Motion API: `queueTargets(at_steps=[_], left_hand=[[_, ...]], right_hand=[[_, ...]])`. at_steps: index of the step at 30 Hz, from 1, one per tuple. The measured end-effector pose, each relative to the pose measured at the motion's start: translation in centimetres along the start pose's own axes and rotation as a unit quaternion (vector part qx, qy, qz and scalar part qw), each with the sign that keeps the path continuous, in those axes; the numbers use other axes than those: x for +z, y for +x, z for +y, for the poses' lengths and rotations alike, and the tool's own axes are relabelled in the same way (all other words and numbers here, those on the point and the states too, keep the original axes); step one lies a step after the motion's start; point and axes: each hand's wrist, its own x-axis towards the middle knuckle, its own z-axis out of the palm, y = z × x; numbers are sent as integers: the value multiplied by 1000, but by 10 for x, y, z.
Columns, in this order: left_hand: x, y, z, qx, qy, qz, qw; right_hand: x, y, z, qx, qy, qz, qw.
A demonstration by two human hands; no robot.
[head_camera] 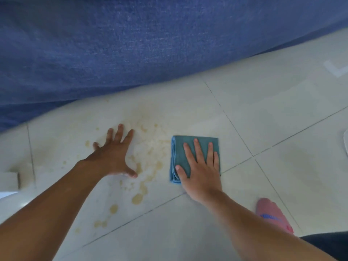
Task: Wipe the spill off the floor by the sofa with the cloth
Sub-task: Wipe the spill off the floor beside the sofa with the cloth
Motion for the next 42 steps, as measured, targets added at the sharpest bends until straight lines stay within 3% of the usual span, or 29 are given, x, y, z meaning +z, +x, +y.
queueTargets(at_steps=[4,6,8,9,13,15,18,20,23,25,27,28,30,32,33,34,37,39,42], left_hand=[[6,-4,-2,2,-5,1,1000],[5,-2,-2,-3,-7,2,1000],[3,1,-1,-3,-6,5,1000],[4,2,-3,-1,-9,12,1000],[12,-3,-8,12,-15,18,1000],[10,-1,-8,8,-13,22,1000],[8,3,-7,4,-18,22,1000],[12,3,-12,8,-20,36,999],[17,-2,-16,16,-18,51,998],[15,-1,-15,14,-16,52,998],[10,2,-12,12,-8,50,999],[10,4,-11,10,-8,53,999],[12,2,-13,-2,-19,53,998],[20,-2,-22,-16,-27,65,997],[21,-3,-30,-25,-35,73,996],[19,-3,-38,-34,-46,78,995],[10,0,-52,-57,-61,89,993],[9,-1,-44,-74,-77,86,991],[8,0,-31,-81,-69,71,992]], right_hand=[[3,-19,1,107,28,34,993],[12,-37,-27,47,37,28,998],[5,-2,-29,-74,0,8,997],[-4,22,-23,-83,-4,-18,996],[-4,3,-12,50,29,29,998],[11,-41,-36,-6,33,20,999],[9,-2,-34,-124,-34,13,992],[-10,37,-24,-56,-25,-1,998],[6,10,-35,72,30,47,996],[16,-16,-57,13,33,31,999],[6,15,-57,-113,-11,13,993],[-4,42,-51,-129,-21,-10,991],[-18,67,-37,-54,-5,-15,998],[-4,42,-35,37,19,35,999],[5,19,-43,41,15,59,997],[7,8,-52,10,21,50,998],[-8,59,-56,-190,-33,0,981],[-27,89,-55,-146,-27,-42,988],[-4,54,-58,-33,1,11,999]])
